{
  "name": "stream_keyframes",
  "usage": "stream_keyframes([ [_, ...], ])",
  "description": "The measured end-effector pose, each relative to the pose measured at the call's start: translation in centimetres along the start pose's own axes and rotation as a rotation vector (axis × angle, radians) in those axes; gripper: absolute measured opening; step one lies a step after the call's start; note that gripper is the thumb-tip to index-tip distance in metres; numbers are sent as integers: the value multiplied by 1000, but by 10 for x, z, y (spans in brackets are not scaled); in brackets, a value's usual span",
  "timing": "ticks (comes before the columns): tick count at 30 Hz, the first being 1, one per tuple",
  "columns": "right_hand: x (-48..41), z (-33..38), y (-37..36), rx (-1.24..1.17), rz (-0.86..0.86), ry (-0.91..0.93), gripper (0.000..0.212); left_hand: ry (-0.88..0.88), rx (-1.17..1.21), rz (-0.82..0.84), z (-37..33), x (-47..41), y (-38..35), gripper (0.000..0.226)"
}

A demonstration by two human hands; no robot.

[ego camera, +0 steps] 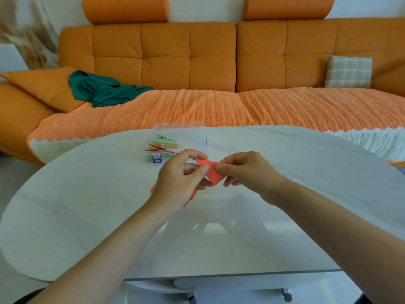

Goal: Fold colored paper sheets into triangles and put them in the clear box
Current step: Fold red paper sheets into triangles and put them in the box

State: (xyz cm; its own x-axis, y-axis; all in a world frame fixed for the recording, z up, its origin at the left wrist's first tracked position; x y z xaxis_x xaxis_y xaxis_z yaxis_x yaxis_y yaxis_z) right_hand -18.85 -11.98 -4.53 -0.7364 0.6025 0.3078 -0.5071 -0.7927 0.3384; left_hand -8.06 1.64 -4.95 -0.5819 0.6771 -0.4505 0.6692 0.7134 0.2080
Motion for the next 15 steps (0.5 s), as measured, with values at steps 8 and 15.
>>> stream_keyframes([
  [8,-2,-2,5,59,71,-17,15,-21,-34,74,3,-5,9,11],
  [15,-6,-7,13,187,184,-61,11,50,-39,238,6,-3,5,24],
])
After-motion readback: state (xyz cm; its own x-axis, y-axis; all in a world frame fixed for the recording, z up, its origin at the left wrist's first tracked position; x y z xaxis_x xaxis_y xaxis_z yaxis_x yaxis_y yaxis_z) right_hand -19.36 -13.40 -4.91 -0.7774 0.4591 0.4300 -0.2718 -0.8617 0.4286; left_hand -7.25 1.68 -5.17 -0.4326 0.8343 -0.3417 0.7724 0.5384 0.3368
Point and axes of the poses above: each hand's wrist, its own x-axis away from the middle knuckle, its own y-axis out of the back of the hand, z = x × y, the point moved 5 cm from there along -x, towards the middle knuckle, and after that the axes turned 15 degrees about -y, right-handed, at the moved point
